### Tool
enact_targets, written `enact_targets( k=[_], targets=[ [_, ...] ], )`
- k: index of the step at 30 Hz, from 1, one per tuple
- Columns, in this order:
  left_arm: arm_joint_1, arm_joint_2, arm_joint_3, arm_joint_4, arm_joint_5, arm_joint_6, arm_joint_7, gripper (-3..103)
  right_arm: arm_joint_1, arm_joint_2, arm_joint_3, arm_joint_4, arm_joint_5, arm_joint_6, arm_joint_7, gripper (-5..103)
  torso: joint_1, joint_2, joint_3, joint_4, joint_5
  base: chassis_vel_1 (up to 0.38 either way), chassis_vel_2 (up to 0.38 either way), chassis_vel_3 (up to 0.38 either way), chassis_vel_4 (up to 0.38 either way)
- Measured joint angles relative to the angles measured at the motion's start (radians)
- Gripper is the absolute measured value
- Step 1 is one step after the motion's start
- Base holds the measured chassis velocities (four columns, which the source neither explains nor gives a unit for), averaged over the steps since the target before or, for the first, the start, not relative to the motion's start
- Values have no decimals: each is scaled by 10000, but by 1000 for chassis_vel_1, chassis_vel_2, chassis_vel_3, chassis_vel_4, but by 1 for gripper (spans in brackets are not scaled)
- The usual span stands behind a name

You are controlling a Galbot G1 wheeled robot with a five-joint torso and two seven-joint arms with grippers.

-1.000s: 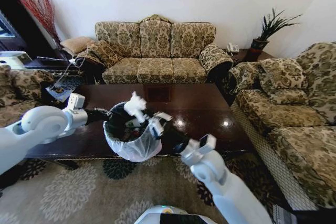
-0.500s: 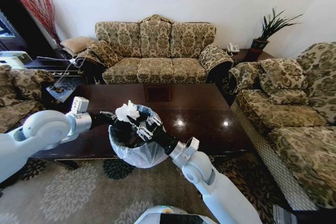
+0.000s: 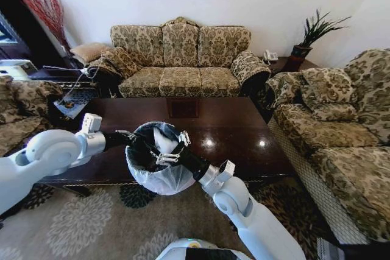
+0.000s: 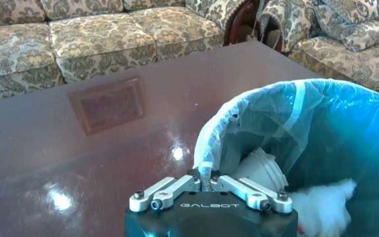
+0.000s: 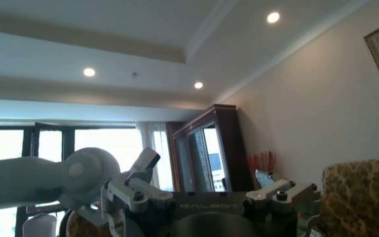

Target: Move to the front of the table and place the trash on the table into the trash bin.

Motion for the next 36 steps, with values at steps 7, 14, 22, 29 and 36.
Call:
enact_targets(
  k=[7,14,22,29,36],
  targets=[
    [74,-174,-86,173,224,132,-15,1,-123,-68,480,313,119,-3,192,100,1,0,0,1,1,0,0,0,0],
    [132,-541,-605,1061,470,460,-315,1,-946,-656,2254,1020,109,134,1679,100,1,0,0,-1,3,0,0,0,0],
    [738,-2003,-2170,1625,661,555,-1325,1,-2471,-507,3724,1029,-523,-221,3026,100,0,0,-1,-1,-4,0,0,0,0],
    [1542,-4527,-4244,1571,1986,392,-1532,1,-3024,-6,4060,405,-830,-430,3369,100,1,0,0,-4,-3,0,0,0,0],
    [2829,-7481,-7079,1282,1731,-4,-1176,1,-2947,139,3936,-378,-708,-391,3378,100,-4,2,-4,8,5,0,0,0,0]
  ],
)
